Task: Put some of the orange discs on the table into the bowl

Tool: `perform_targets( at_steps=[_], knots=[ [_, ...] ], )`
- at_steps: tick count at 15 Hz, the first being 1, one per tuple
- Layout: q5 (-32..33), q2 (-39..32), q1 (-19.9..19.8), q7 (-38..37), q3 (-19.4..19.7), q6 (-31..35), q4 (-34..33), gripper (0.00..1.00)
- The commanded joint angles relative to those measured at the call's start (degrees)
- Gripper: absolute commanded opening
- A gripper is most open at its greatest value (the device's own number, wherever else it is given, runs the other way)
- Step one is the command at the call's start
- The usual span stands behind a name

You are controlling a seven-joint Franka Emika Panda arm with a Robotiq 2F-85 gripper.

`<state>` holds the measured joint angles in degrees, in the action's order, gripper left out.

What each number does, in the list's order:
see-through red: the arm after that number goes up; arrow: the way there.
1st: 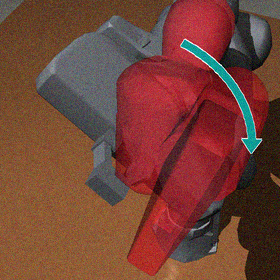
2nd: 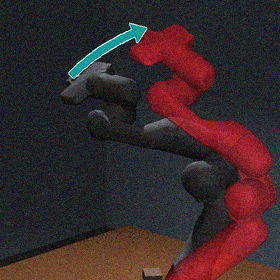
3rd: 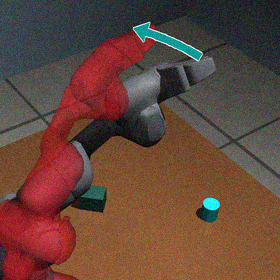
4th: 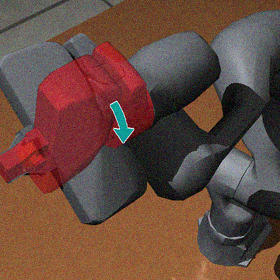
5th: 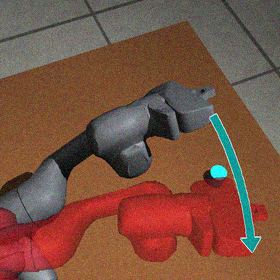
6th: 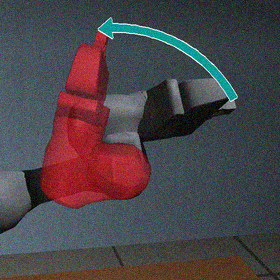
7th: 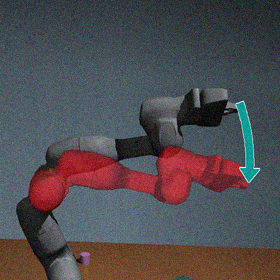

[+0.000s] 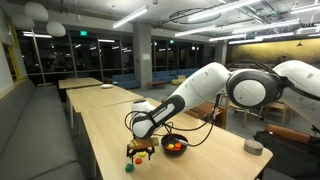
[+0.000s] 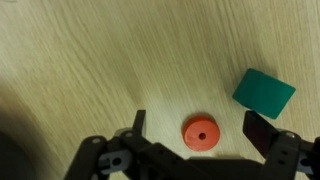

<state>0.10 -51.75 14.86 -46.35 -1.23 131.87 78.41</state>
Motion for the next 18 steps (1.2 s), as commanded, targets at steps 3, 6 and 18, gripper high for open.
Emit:
perform_targets(
  at_steps=[3,6,18],
  knots=[
    [-2.44,-2.26,-1.11,0.89,0.37,-3.2,-5.21,1.0],
    [-2.38,-3.18,-0.96,0.62,0.62,-3.65,-6.05,1.0],
    [-1.51,-7.34,-0.07,0.03,1.47,-4.69,-11.55,1.0]
  ],
)
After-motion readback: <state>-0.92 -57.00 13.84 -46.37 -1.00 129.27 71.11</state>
